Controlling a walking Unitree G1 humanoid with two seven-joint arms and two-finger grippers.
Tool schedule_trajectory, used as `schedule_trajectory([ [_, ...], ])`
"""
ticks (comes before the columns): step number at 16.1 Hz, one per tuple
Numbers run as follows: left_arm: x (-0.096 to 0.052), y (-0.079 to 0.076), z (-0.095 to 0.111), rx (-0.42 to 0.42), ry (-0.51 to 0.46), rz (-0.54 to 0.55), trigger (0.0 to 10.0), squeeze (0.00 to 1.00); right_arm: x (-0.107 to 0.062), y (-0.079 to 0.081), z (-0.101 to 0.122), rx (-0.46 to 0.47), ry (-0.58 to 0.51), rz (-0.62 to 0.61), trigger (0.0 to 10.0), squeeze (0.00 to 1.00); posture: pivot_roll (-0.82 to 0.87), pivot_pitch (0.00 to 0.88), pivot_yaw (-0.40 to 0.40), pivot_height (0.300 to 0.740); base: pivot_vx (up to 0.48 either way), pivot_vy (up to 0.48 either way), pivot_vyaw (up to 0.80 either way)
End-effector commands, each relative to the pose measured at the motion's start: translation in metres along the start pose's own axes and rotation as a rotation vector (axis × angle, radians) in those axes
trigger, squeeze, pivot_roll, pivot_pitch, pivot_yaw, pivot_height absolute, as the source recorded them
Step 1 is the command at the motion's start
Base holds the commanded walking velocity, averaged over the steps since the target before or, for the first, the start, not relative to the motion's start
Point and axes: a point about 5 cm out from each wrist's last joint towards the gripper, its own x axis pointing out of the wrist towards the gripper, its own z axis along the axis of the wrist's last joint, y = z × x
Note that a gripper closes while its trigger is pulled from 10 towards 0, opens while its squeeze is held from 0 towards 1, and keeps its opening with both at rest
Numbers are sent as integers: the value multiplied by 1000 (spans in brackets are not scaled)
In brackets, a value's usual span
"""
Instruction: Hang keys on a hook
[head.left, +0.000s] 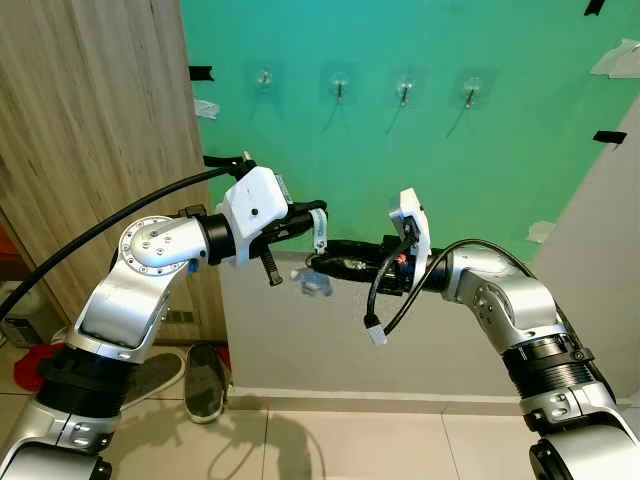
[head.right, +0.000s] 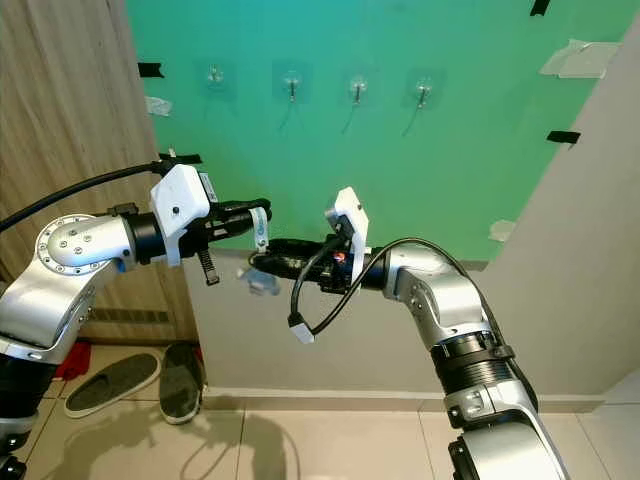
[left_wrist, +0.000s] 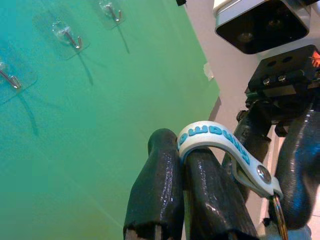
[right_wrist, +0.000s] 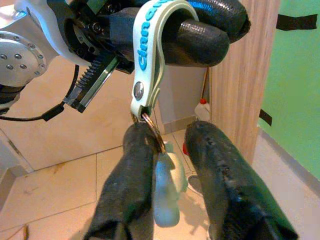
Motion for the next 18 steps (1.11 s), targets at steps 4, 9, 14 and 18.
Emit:
schedule_trajectory([
  [4,-3,-2,-7,-37,9,-11,10000,0,-2,3,4,4,-21,25,0,0,15,0,-76,740,0,0,0],
  [9,-8,0,-14,-53,32,4,10000,0,-3,7,5,18,-3,69,0,0,31,0,-94,740,0,0,0],
  [14,-12,-1,-17,-37,41,0,10000,0,0,6,1,13,9,59,0,1000,45,0,-100,740,0,0,0],
  [18,-12,0,-15,-28,36,1,10000,0,-1,5,4,6,8,68,8078,1000,46,0,-99,740,0,0,0],
])
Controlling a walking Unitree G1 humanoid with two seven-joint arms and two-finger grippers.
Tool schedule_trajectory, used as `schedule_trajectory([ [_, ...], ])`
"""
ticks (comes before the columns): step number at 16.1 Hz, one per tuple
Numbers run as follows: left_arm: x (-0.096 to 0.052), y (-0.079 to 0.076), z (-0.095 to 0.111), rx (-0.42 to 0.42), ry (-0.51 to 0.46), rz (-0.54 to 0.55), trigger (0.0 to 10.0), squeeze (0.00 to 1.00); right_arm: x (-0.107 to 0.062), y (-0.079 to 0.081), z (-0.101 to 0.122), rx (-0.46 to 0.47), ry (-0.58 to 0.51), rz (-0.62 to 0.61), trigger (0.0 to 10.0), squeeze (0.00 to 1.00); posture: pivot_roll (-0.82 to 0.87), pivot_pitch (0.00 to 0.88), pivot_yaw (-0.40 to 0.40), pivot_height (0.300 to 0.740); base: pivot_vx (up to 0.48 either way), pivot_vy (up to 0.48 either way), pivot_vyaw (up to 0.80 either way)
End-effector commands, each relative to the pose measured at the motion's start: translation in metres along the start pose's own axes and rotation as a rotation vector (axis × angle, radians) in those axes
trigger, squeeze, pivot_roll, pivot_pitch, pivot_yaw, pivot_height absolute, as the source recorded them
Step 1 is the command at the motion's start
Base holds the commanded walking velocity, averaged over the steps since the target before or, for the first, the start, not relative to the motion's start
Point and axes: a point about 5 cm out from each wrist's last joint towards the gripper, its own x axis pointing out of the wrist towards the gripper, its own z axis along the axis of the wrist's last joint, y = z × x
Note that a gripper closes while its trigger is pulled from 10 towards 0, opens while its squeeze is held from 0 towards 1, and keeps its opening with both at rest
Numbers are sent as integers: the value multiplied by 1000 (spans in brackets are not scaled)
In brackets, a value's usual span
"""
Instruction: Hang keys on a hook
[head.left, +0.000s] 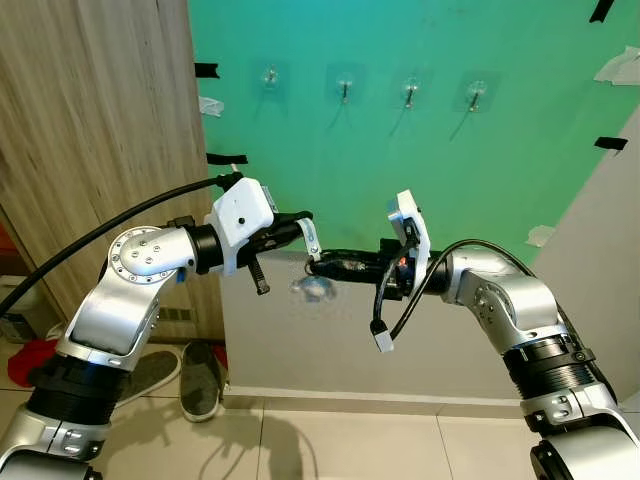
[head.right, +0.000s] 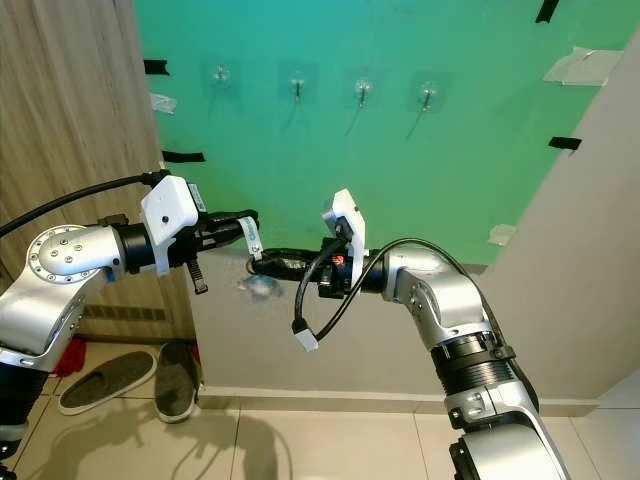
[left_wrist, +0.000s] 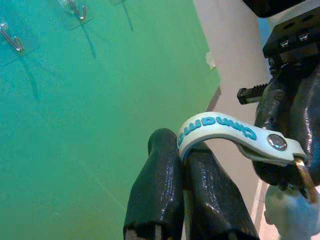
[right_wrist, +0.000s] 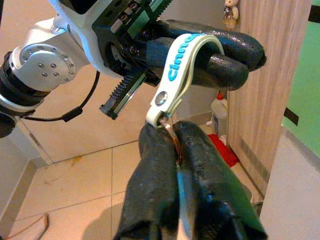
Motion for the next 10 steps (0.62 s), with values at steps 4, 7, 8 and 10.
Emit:
schedule_trajectory([
  [4,-1,2,1,15,-5,1,10000,0,-1,-1,2,-19,2,3,0,1000,47,0,-99,740,0,0,0],
  [7,-2,2,1,18,-3,2,10000,0,-2,0,1,-13,4,12,0,1000,47,0,-99,740,0,0,0],
  [8,-3,2,1,17,-2,3,10000,0,-2,0,1,-11,5,13,0,1000,48,0,-100,740,0,0,0],
  [10,-4,3,1,21,-3,6,10000,0,-5,0,-2,-12,25,18,0,1000,47,0,-101,740,0,0,0],
])
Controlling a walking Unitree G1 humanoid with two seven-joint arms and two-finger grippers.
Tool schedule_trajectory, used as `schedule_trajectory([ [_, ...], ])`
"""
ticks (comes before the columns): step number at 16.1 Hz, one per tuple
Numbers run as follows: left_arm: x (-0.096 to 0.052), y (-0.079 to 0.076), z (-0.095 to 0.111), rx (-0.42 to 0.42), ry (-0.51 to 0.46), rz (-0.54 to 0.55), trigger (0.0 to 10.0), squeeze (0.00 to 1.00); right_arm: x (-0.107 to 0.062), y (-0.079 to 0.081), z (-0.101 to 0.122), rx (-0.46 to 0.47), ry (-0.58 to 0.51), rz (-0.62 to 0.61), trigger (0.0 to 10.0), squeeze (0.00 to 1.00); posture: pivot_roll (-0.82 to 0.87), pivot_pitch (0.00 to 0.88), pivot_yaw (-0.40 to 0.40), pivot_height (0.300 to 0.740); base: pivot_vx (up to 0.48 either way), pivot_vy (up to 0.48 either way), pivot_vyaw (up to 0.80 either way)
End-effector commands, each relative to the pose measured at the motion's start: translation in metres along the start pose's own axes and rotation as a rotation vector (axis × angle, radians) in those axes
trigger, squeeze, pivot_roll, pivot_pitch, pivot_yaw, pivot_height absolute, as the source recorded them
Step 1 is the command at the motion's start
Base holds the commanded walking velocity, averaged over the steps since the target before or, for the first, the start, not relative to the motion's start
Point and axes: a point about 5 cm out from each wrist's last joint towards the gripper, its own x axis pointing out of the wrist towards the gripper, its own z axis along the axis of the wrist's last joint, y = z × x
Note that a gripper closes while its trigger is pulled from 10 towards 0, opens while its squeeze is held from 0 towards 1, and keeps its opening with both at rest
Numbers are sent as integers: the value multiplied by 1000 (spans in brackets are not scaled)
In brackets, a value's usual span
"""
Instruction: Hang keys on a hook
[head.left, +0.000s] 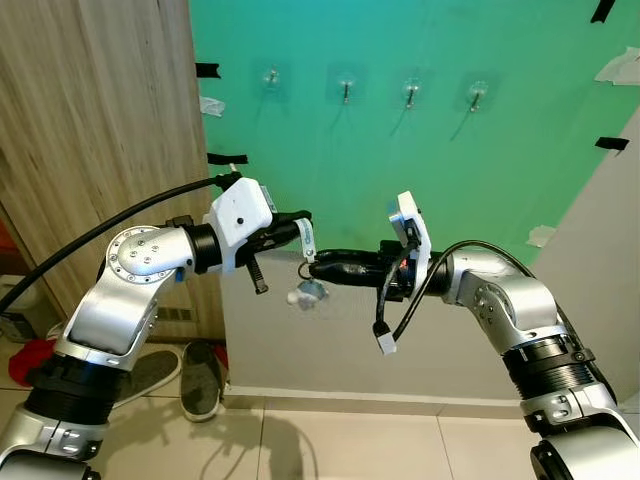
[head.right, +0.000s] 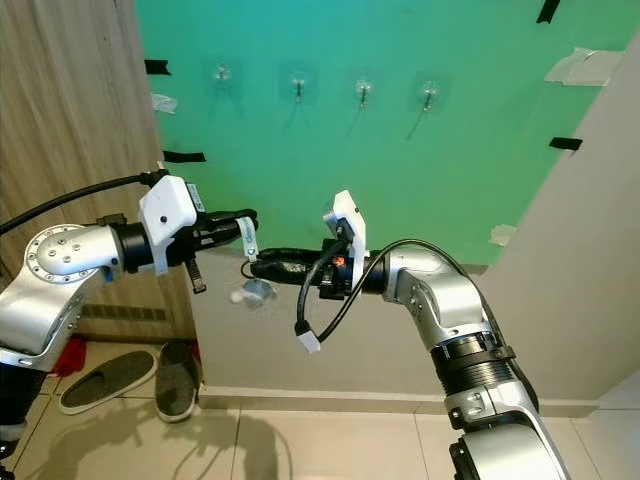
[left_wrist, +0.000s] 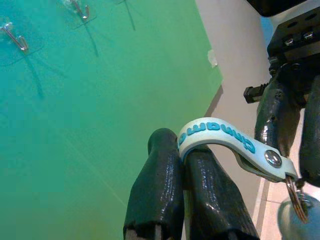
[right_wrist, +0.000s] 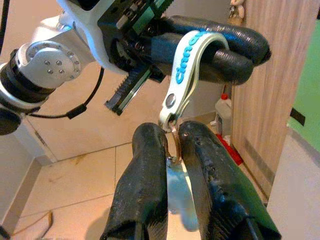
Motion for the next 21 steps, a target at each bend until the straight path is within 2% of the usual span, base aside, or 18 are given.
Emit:
schedule_trajectory([
  [1,-4,4,2,16,-5,8,10000,0,-5,1,-4,-19,46,5,0,1000,47,0,-101,740,0,0,0],
  [7,-6,11,6,38,-8,26,10000,0,-6,0,-10,-24,82,0,0,1000,45,0,-101,740,0,0,0],
  [10,-6,10,7,41,-14,23,10000,0,-3,-6,-7,-48,70,-61,0,1000,45,0,-101,740,0,0,0],
  [11,-6,9,7,41,-14,21,10000,0,-3,-6,-6,-50,64,-66,10000,1000,46,0,-101,740,0,0,0],
  [13,-5,8,8,42,-18,15,10000,0,-3,-13,-2,-81,43,-120,10000,1000,47,0,-103,740,0,0,0],
  [17,-4,6,9,40,-21,5,10000,0,-9,-13,-3,-100,85,-110,10000,1000,48,0,-104,740,0,0,0],
  [18,-3,5,8,39,-21,4,10000,0,-9,-12,-4,-95,90,-98,10000,0,47,0,-103,740,0,0,0],
  [21,-2,4,8,37,-26,-1,10000,0,-5,-12,-5,-79,75,-88,10000,0,45,0,-102,740,0,0,0],
])
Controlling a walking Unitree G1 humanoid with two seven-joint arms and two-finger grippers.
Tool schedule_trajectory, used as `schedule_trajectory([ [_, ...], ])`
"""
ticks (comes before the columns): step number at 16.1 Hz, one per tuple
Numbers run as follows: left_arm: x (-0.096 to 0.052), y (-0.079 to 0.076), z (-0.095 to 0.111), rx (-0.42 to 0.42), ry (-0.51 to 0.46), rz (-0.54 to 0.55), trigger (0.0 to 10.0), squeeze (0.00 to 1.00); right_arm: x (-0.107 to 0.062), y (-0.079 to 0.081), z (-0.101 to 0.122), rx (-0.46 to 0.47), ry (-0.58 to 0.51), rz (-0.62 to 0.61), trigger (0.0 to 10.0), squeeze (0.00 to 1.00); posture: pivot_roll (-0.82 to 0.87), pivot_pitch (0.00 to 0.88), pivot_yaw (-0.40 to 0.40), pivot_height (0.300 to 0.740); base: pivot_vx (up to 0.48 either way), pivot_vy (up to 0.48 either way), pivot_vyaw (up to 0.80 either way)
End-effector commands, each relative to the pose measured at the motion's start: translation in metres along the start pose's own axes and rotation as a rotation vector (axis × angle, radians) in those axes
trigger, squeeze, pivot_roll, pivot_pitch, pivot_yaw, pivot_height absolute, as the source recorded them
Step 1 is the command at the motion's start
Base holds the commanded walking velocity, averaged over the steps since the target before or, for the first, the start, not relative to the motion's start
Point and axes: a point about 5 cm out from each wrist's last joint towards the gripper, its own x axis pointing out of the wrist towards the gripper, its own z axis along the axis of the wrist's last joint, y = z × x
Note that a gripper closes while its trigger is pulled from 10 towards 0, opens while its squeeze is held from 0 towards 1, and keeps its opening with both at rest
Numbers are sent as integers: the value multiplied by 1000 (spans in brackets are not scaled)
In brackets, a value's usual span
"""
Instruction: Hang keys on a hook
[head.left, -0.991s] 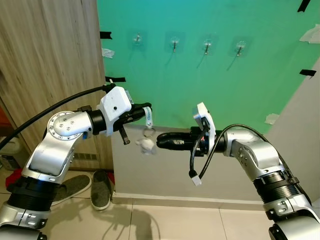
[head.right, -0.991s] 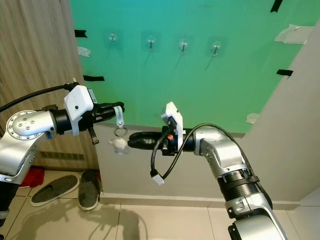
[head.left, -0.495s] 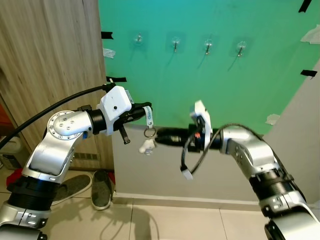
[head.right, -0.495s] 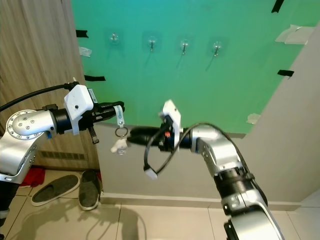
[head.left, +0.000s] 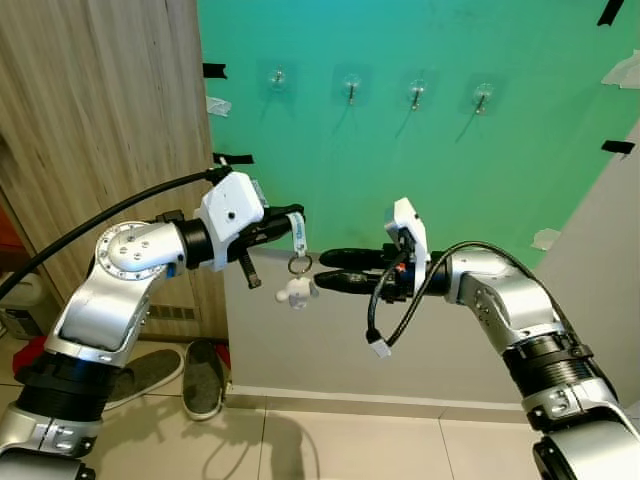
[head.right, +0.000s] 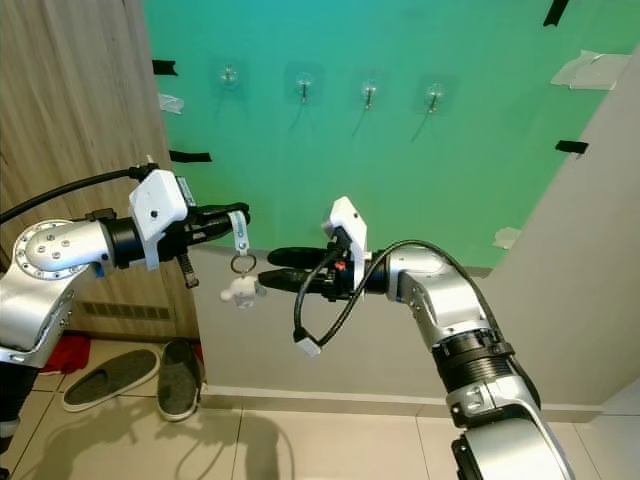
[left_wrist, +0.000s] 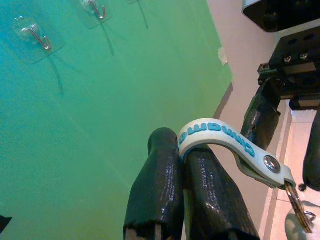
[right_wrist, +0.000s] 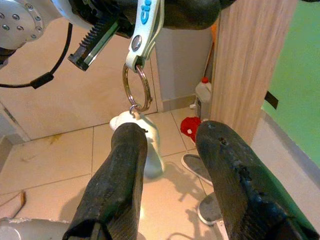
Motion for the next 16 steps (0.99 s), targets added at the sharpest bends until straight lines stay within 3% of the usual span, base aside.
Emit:
schedule_trajectory([
  [1,4,-3,8,20,-29,-27,10000,0,-1,-2,3,-8,-1,-10,10000,0,44,0,-103,740,0,0,0],
  [14,7,-7,10,21,-43,-50,10000,0,10,-8,8,31,-53,-24,10000,0,52,0,-107,740,0,0,0],
  [15,7,-7,10,22,-42,-51,10000,0,10,-8,7,32,-51,-26,3412,0,52,0,-107,740,0,0,0],
  [16,7,-7,10,22,-43,-51,10000,0,9,-9,7,32,-51,-26,0,0,51,0,-106,740,0,0,0],
])
